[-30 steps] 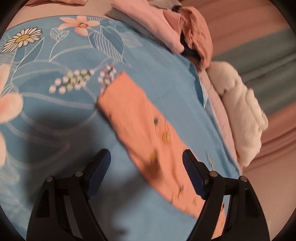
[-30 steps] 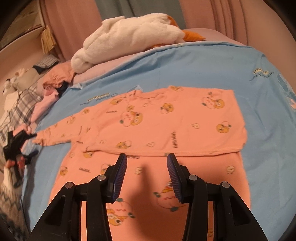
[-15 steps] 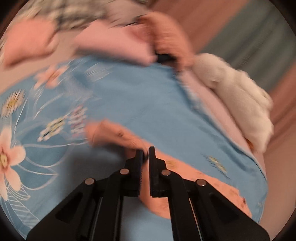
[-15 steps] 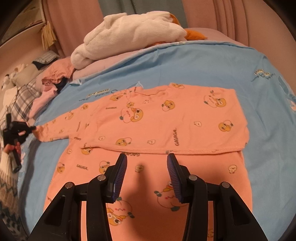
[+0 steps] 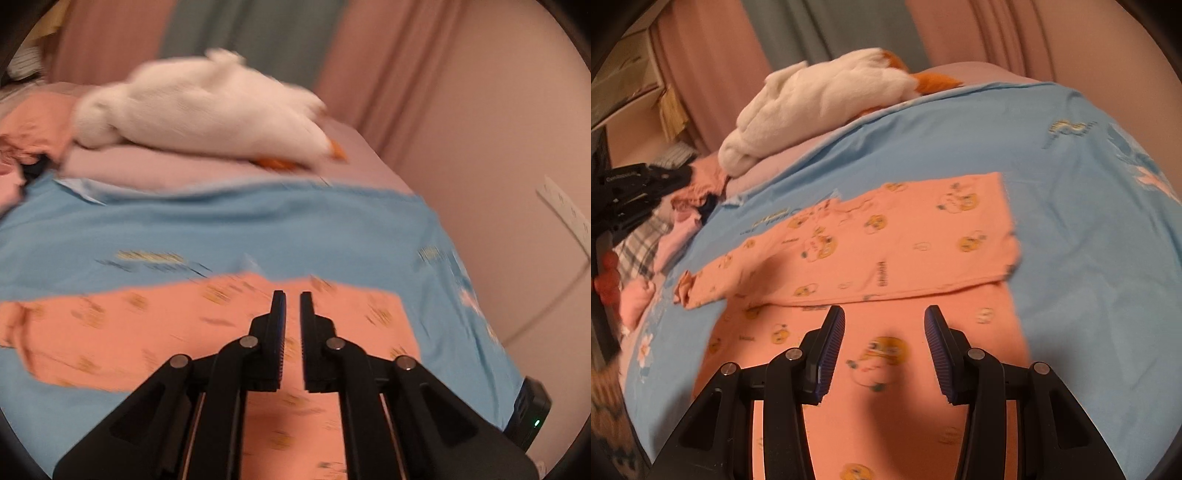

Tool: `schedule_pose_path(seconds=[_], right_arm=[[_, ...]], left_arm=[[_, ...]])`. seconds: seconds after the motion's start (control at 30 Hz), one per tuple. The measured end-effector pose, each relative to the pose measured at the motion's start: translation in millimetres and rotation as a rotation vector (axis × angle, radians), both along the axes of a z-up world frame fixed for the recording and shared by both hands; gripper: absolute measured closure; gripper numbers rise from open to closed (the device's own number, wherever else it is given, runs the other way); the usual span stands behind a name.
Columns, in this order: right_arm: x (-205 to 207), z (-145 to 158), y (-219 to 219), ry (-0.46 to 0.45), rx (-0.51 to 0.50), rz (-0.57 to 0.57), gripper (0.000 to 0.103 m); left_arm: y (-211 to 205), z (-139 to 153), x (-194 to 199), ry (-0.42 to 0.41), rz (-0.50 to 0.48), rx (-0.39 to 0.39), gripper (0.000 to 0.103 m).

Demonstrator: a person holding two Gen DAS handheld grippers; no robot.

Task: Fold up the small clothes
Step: 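Fold the held sleeve across the shirt body with the left gripper, release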

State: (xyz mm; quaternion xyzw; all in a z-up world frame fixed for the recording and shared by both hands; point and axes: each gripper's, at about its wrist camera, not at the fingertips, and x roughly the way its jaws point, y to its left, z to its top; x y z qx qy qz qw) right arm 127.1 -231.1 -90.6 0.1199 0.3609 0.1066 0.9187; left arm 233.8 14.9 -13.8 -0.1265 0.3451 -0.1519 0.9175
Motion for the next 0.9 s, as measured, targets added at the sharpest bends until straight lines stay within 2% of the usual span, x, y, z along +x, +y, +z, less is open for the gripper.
schedule_pose_path(seconds=[0.07,0.13,0.2,0.27,0.43,0.53,0.63,0.7,0.83,0.9], right_arm=[[-4,-1,-12,0.008,0.031,-0.019,0.057],[-7,-3,-17,0.018,0.029,-0.018,0.057],[-8,-5,-19,0.026,0.016,-0.015,0.057],[-5,-9,-19,0.041,0.018,-0.02,0.056],[4,-23,-10,0.087,0.053,-0.02,0.056],[10,-26,4,0.105,0.048,0.004,0.056],[14,-25,21,0.108,0.029,0.037,0.056],[17,-26,31,0.11,0.017,0.057,0.056],[19,-30,40,0.126,-0.002,0.077,0.056],[21,-32,41,0.135,-0.013,0.077,0.056]], left_arm=[[-9,-16,4,0.054,-0.019,-0.047,0.092],[7,-32,7,0.105,0.014,-0.095,0.084],[40,-48,4,0.151,0.1,-0.138,0.065],[95,-65,-3,0.196,0.231,-0.202,0.05],[224,-102,-43,0.232,0.559,-0.329,0.051],[274,-122,-64,0.254,0.684,-0.406,0.052],[290,-134,-66,0.266,0.715,-0.462,0.052],[290,-137,-60,0.27,0.713,-0.447,0.052],[290,-140,-40,0.234,0.757,-0.354,0.052],[300,-145,-31,0.221,0.794,-0.292,0.057]])
